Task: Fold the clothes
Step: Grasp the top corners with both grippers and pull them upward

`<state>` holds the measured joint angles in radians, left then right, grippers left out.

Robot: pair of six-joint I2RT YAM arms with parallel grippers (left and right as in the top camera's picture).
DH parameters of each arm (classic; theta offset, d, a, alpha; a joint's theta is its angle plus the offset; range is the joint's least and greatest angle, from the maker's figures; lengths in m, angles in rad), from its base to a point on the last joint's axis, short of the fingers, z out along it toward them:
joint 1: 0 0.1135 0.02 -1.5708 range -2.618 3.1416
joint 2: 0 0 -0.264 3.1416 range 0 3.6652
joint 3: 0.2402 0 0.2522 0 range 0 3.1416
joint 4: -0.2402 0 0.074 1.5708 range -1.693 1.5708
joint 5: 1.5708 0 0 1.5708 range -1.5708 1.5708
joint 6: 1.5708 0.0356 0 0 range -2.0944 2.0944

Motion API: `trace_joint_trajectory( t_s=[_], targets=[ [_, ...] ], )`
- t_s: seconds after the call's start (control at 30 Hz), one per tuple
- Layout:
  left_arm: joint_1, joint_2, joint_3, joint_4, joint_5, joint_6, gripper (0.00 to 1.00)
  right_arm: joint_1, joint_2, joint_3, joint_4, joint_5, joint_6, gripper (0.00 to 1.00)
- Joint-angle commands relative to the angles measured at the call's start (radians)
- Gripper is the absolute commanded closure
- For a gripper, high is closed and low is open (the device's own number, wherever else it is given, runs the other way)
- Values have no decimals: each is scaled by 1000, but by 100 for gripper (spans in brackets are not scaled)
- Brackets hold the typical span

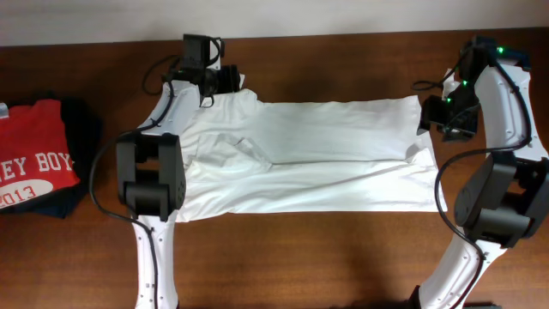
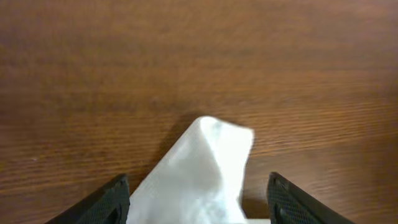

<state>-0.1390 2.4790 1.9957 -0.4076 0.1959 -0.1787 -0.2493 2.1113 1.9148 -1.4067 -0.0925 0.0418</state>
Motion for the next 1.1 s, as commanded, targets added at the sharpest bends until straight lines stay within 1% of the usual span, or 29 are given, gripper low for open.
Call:
trace_joint_trajectory(
  t_s=[0.0,0.03,0.07,0.1,0.13,0.17,0.2,0.33,0.4,0.47,0.53,0.63,0.7,0.9,1.0,1.07],
  targets=[
    [-9,38,22,-3,-5,-3,40,-6,-20,18,1,-9,0,39],
    [-15,39,22,-16,-5,-3,52,-6,-20,17,10,-9,0,39],
    [-18,39,22,-20,-5,-3,58,-6,-20,17,17,-9,0,39],
    [-20,39,22,-26,-5,-3,75,-6,-20,17,27,-9,0,39],
    [-22,39,22,-28,-5,-3,88,-6,-20,17,35,-9,0,39],
    [-22,39,22,-26,-5,-4,96,-6,-20,17,40,-9,0,39],
    [-22,38,24,-23,-3,-7,99,-6,-20,17,47,-9,0,38],
    [-22,37,67,-26,8,-7,99,-6,-20,17,61,-9,0,38],
    [-13,25,138,-58,29,-15,100,-6,-19,17,111,-9,0,38],
    [-6,16,215,-143,29,-18,99,-6,-11,17,203,-9,0,34],
    [-7,15,278,-266,29,-18,100,-6,11,17,298,-9,0,33],
    [-2,15,286,-421,17,-17,99,-6,54,17,402,-8,0,32],
    [-1,15,286,-487,-10,-17,99,-6,87,17,469,-9,0,32],
    [-3,15,285,-511,-12,-17,100,9,226,17,638,-10,3,32],
    [-3,15,285,-511,-12,-17,99,9,273,17,736,-9,24,32],
    [-3,15,285,-518,-12,-17,99,16,298,17,769,-10,23,32]
  ],
)
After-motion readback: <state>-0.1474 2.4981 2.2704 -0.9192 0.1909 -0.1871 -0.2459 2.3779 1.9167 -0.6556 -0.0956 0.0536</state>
